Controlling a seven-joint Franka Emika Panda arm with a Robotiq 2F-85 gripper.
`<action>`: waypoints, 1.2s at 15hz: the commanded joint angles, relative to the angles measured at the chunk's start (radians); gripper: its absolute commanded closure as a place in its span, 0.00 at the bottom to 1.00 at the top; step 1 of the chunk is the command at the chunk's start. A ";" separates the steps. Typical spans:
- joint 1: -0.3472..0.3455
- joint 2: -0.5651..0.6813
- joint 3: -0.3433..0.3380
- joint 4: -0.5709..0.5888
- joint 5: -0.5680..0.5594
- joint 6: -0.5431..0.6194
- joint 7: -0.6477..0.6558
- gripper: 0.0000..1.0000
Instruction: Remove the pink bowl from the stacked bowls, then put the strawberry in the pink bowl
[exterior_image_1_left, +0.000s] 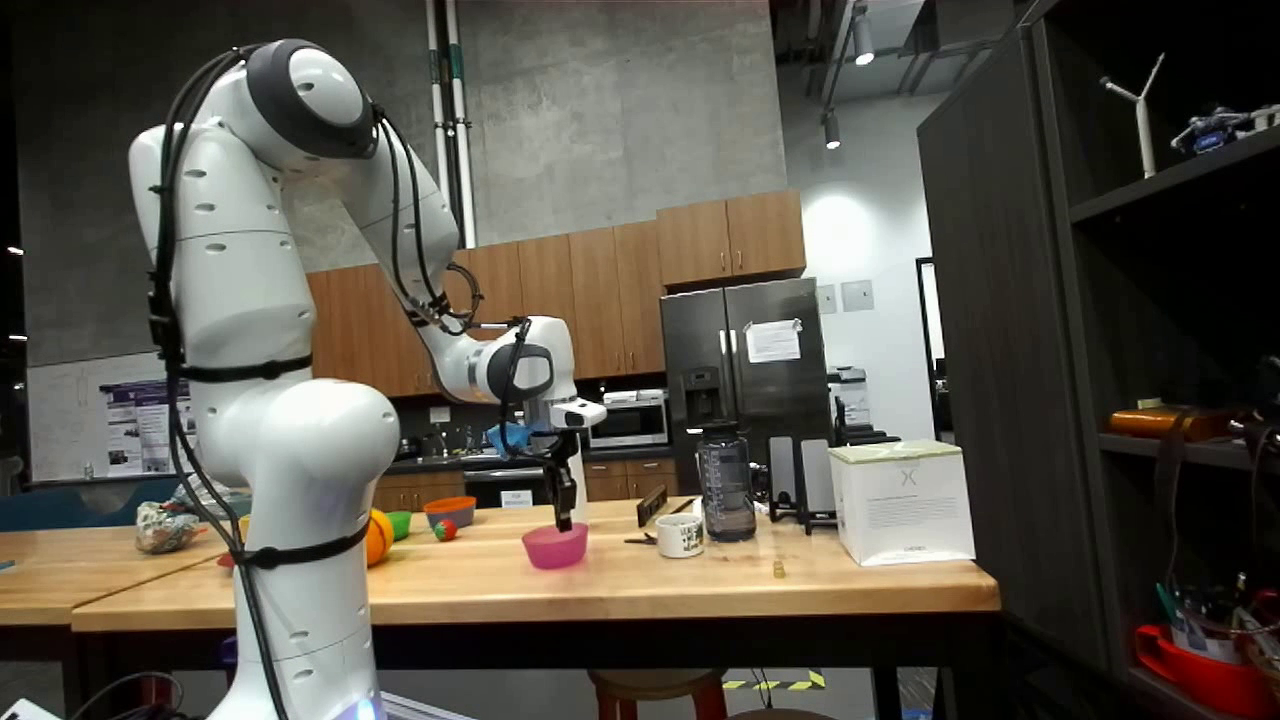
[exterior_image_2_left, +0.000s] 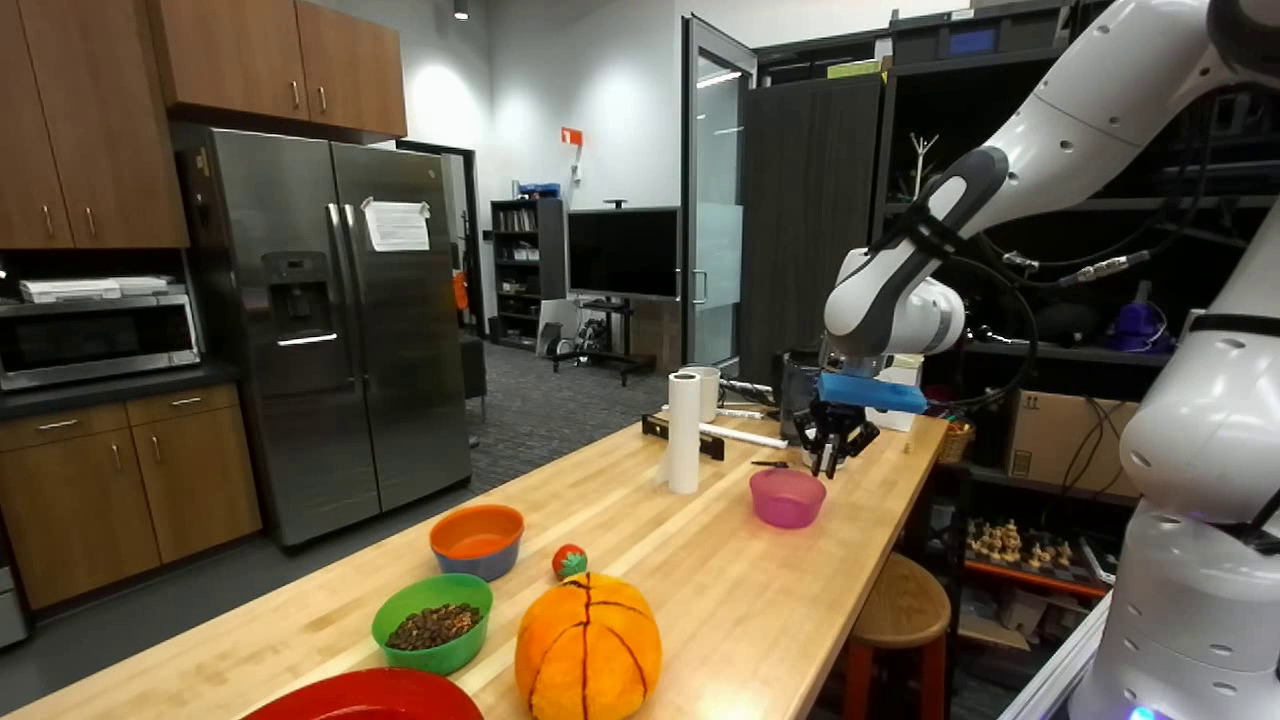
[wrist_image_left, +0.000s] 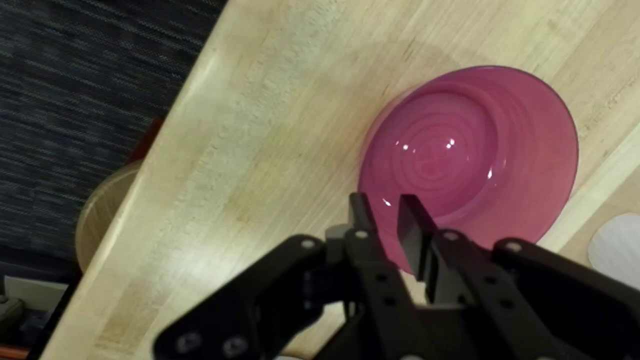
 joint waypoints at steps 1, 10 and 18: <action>0.007 0.016 0.007 0.021 -0.001 0.008 -0.001 0.47; 0.046 -0.028 0.076 0.069 -0.055 -0.043 0.000 0.00; 0.134 0.013 0.152 0.162 -0.083 -0.080 -0.019 0.00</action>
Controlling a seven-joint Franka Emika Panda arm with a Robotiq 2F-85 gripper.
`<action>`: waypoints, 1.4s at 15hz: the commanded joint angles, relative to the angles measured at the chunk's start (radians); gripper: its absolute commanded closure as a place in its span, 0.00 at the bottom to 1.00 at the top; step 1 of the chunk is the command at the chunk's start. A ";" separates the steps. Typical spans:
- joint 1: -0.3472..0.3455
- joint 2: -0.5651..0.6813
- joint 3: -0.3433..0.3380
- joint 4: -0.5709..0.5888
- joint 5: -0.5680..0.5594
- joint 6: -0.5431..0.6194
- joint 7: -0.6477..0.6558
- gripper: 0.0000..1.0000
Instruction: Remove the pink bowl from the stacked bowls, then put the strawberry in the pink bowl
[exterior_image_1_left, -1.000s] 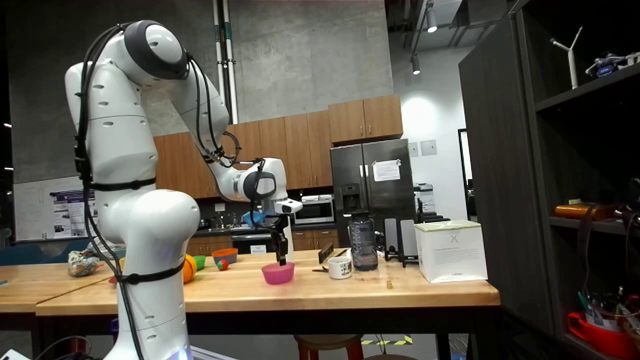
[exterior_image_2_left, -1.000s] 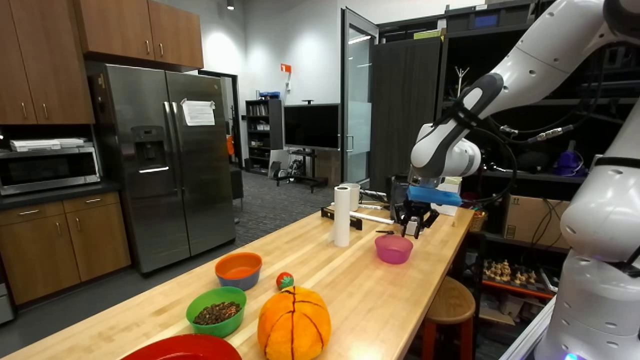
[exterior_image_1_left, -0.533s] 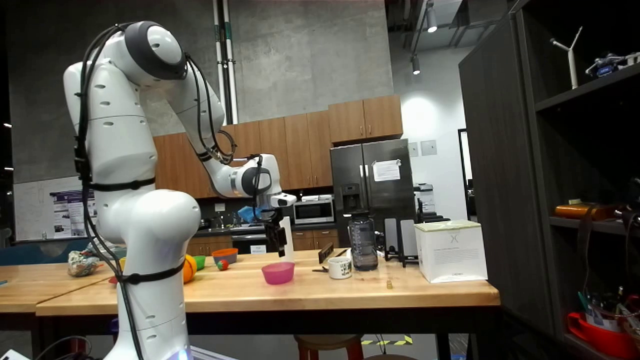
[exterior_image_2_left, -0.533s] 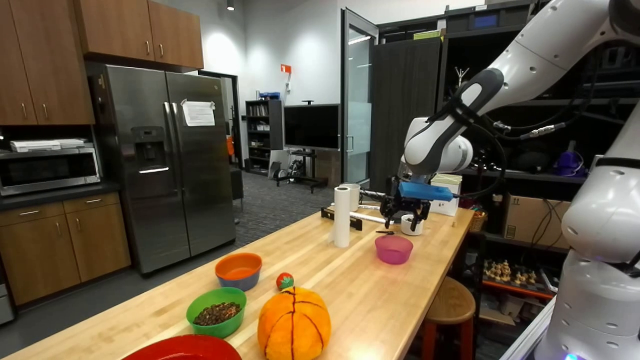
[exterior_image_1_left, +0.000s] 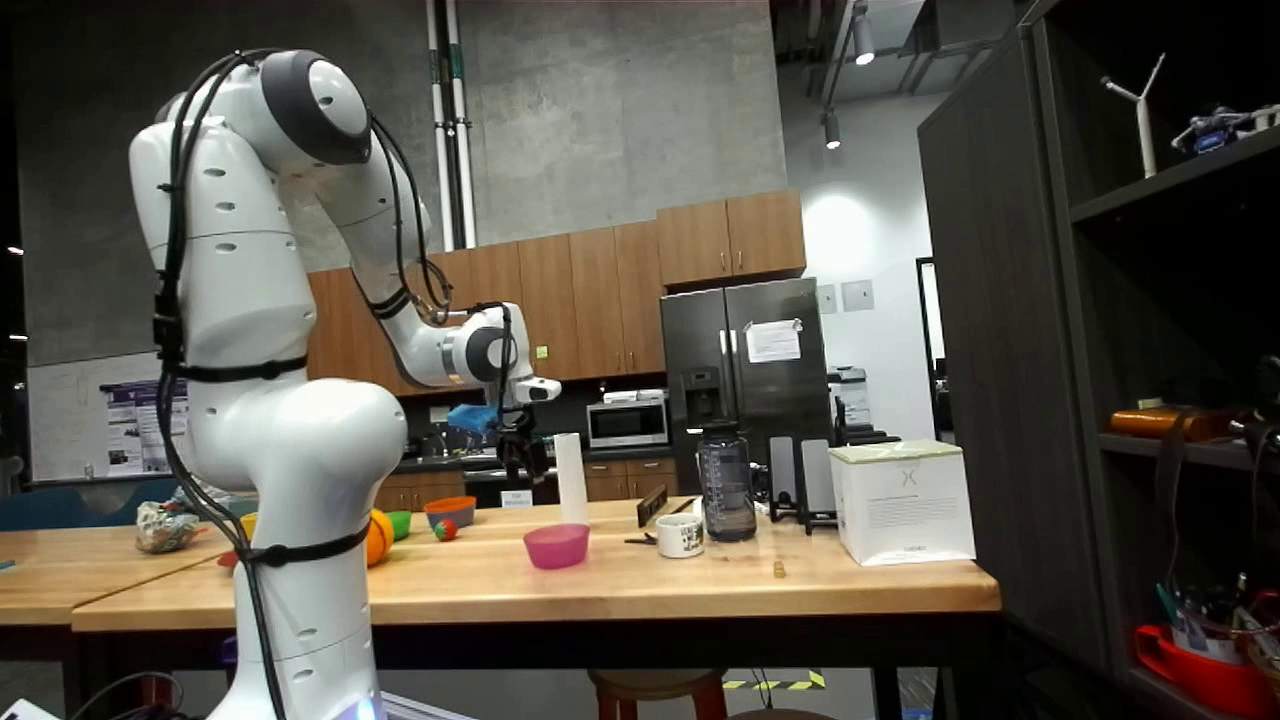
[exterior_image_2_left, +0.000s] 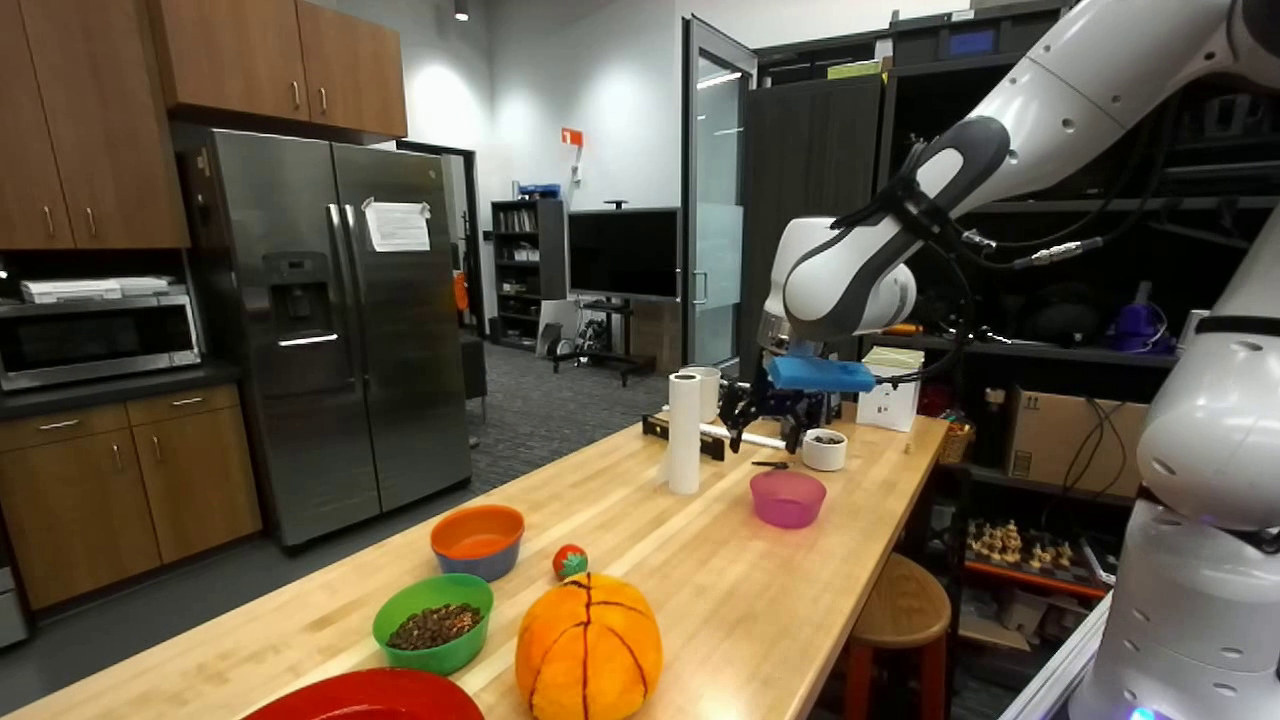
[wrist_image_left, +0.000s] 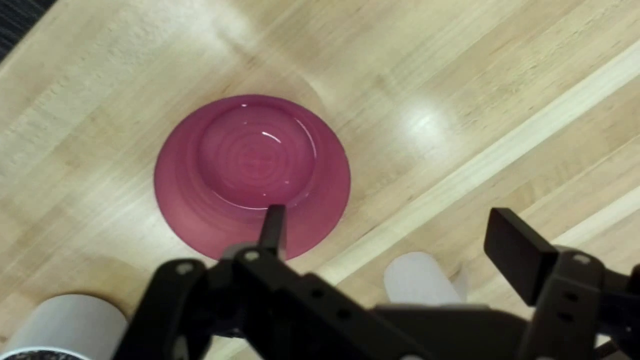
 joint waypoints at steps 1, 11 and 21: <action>0.030 0.033 0.030 0.061 -0.032 -0.034 -0.015 0.00; 0.118 0.212 0.117 0.198 -0.172 -0.030 -0.006 0.00; 0.269 0.446 0.116 0.417 -0.254 -0.040 0.022 0.00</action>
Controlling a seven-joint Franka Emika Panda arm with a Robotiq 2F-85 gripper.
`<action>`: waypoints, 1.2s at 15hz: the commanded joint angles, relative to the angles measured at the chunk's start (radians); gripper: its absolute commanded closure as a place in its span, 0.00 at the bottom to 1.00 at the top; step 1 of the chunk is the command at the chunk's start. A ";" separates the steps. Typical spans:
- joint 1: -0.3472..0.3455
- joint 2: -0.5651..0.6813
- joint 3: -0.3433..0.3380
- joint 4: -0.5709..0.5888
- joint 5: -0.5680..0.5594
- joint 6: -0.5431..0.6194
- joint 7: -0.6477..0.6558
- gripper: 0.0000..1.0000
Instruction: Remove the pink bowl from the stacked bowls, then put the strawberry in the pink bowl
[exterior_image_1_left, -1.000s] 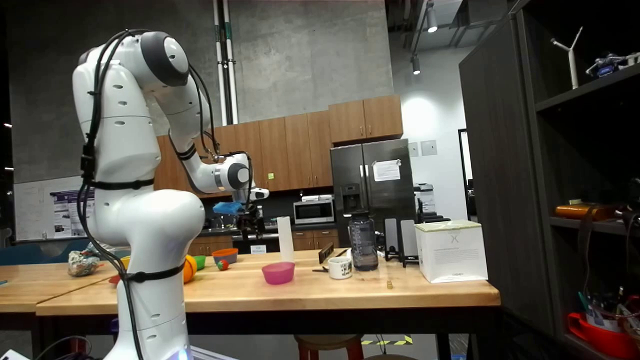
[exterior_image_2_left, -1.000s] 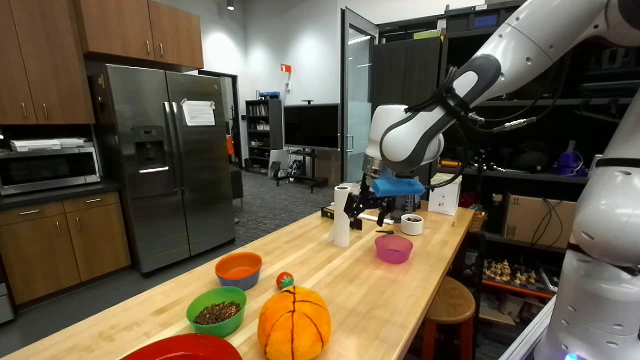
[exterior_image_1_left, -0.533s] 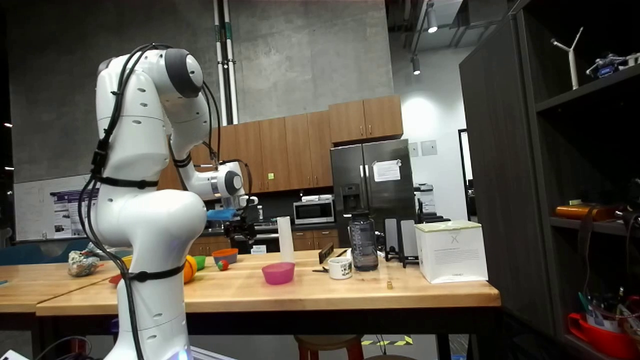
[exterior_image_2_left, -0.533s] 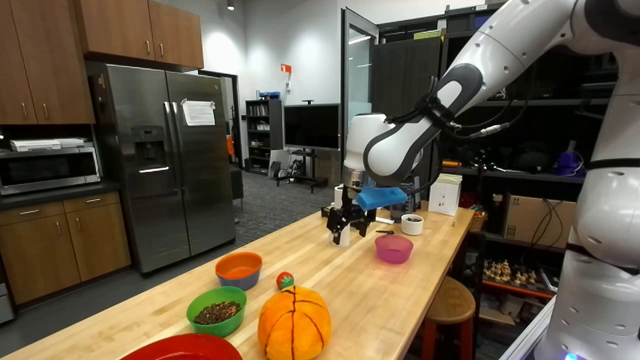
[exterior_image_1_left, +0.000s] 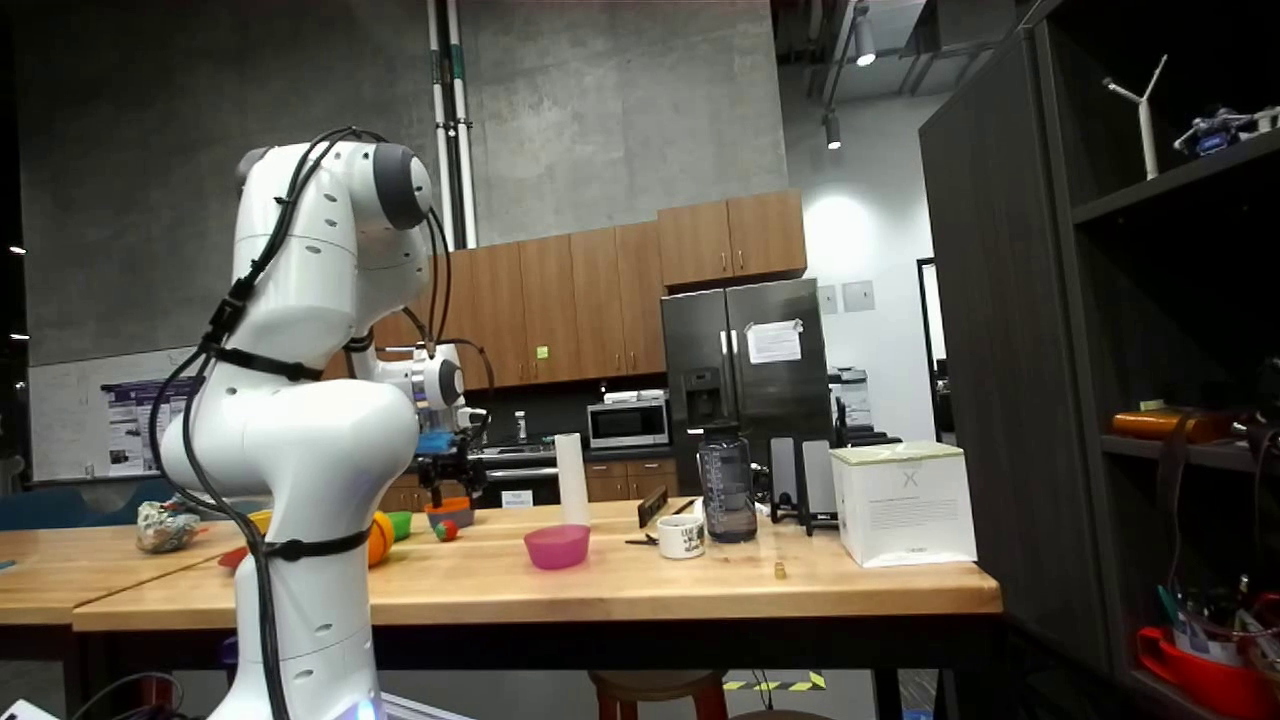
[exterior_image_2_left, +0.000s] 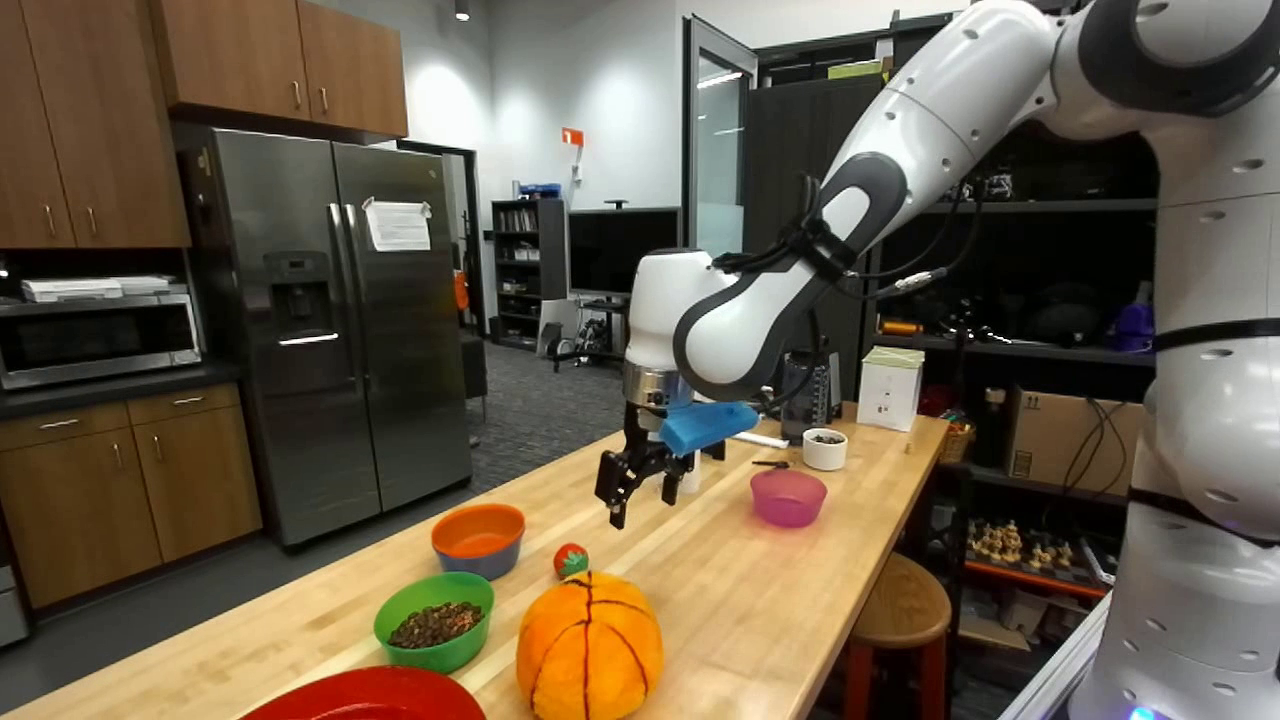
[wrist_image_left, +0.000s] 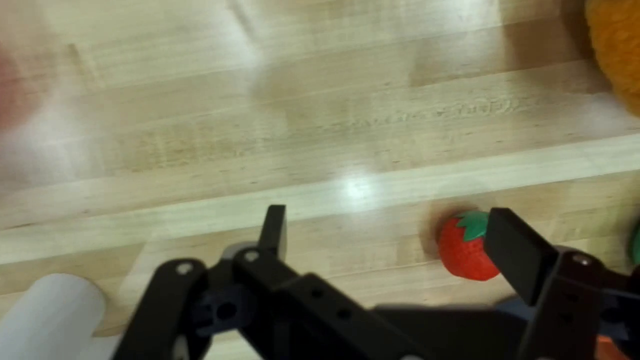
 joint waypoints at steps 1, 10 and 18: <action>0.051 0.098 -0.025 0.109 -0.035 -0.022 0.017 0.00; 0.128 0.250 -0.068 0.271 -0.004 -0.035 -0.002 0.00; 0.172 0.313 -0.101 0.334 -0.007 -0.067 -0.004 0.59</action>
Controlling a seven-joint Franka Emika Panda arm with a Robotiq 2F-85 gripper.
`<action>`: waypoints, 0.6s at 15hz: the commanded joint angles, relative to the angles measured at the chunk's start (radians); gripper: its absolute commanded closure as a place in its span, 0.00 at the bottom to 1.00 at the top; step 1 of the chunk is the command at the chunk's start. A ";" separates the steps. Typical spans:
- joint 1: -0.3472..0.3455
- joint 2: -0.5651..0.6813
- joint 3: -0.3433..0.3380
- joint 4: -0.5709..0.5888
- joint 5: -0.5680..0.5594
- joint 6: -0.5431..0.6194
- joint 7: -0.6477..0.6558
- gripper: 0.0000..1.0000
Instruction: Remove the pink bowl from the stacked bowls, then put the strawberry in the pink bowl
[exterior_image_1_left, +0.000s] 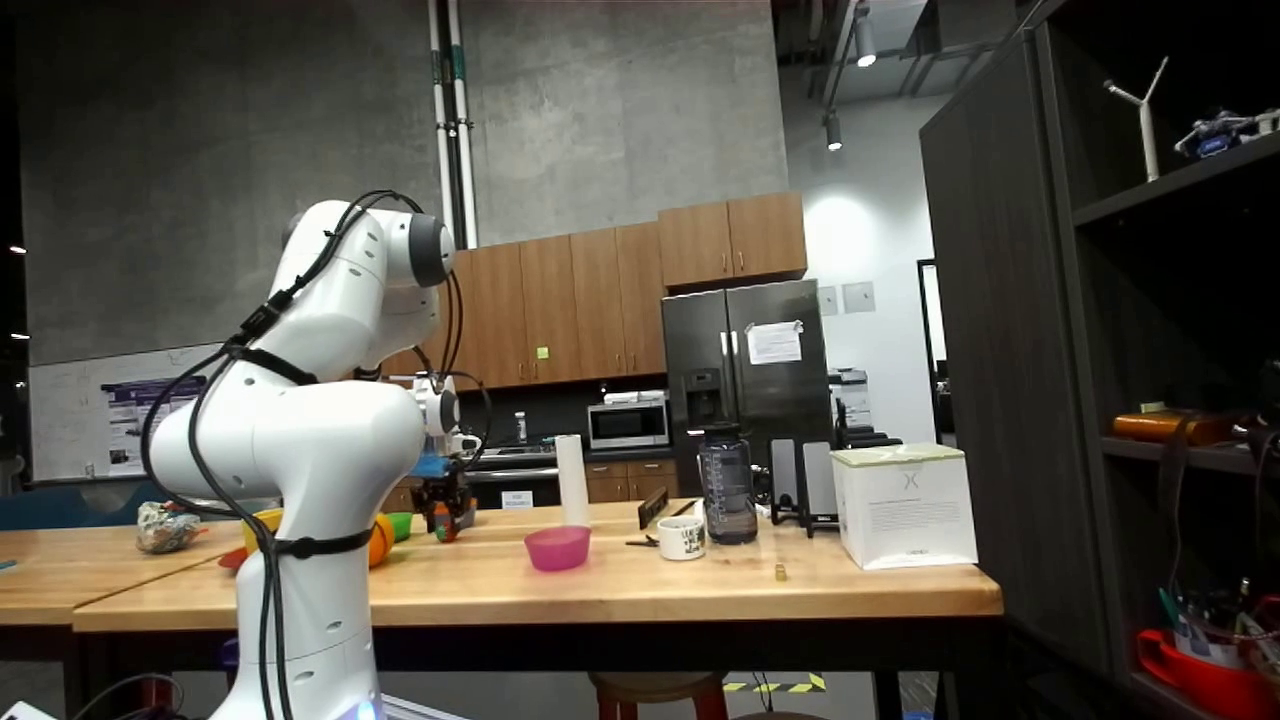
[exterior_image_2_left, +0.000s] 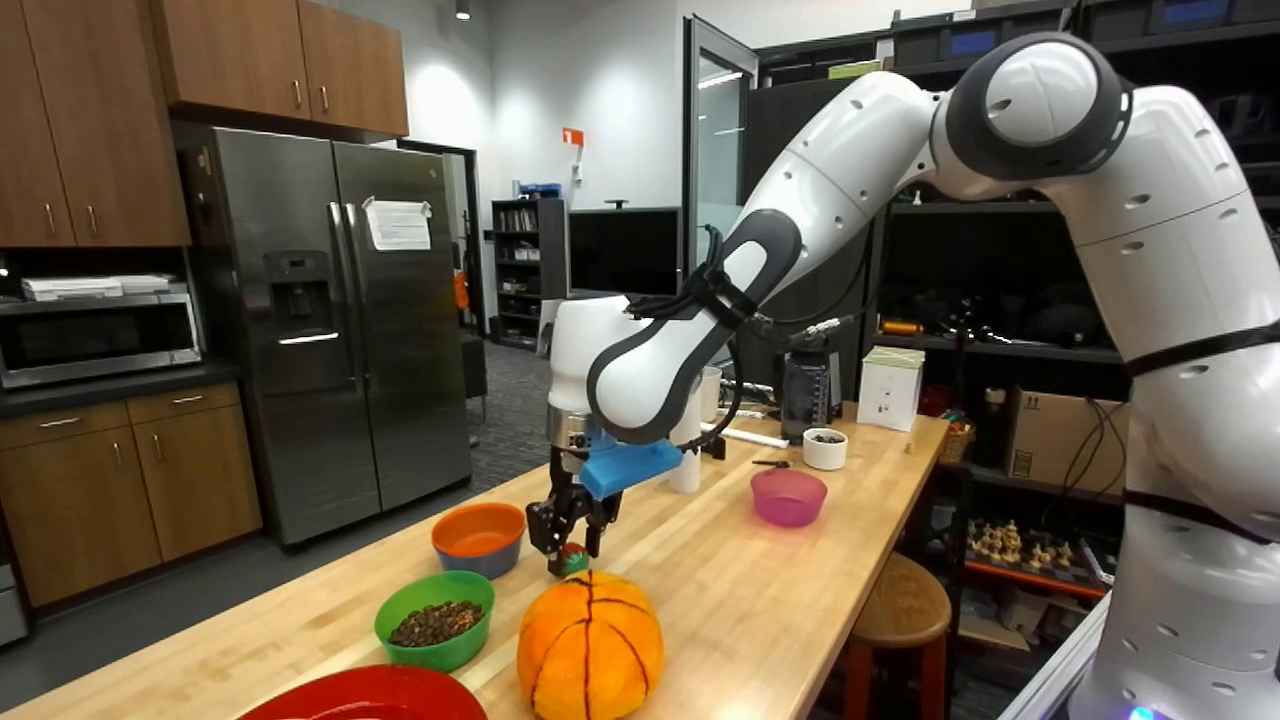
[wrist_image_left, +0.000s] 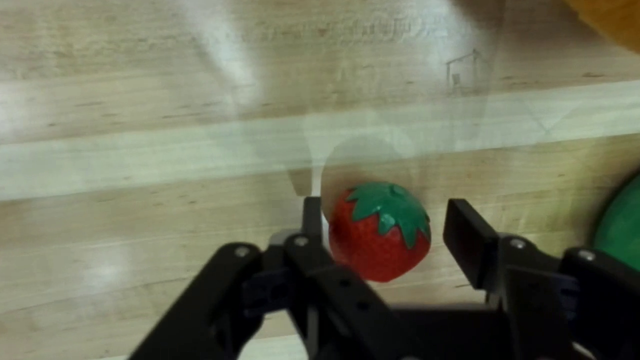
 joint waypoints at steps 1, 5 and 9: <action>0.023 0.015 -0.026 0.035 0.000 -0.037 -0.004 0.69; 0.025 -0.021 -0.043 0.019 -0.015 -0.091 0.003 0.75; 0.000 -0.088 -0.058 -0.039 -0.015 -0.116 -0.008 0.75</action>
